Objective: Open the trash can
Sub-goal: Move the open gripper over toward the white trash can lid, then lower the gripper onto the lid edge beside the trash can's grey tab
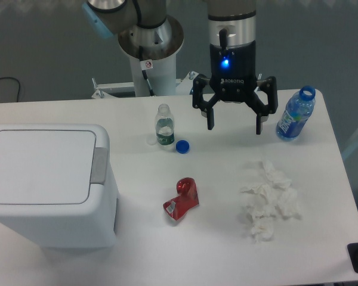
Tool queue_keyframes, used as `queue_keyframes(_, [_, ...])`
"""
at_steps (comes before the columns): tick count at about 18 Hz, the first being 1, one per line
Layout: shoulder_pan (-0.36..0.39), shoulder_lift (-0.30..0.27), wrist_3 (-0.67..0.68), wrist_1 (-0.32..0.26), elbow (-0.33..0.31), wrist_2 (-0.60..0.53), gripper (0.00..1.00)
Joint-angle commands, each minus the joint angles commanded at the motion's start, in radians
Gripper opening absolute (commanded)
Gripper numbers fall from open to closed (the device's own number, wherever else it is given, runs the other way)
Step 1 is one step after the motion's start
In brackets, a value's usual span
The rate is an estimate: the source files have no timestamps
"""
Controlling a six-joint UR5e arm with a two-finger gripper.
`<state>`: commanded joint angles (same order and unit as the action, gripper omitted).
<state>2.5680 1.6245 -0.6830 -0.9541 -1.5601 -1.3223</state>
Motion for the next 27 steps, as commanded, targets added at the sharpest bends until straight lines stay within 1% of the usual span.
queue_keyframes(3, [-0.023, 0.009, 0.088, 0.008, 0.014, 0.015, 1.0])
queue_keyframes(6, [-0.04, 0.026, 0.209, 0.015, 0.035, 0.029, 1.0])
queue_keyframes(10, [-0.1, 0.051, 0.301, 0.028, 0.04, 0.028, 1.0])
queue_keyframes(14, [-0.149, 0.067, 0.304, 0.028, 0.038, 0.028, 1.0])
queue_keyframes(17, [-0.193, 0.094, 0.303, 0.029, 0.037, 0.028, 1.0])
queue_keyframes(21, [-0.23, 0.11, 0.304, 0.029, 0.037, 0.028, 1.0])
queue_keyframes(27, [-0.249, 0.115, 0.307, 0.028, 0.031, 0.026, 1.0])
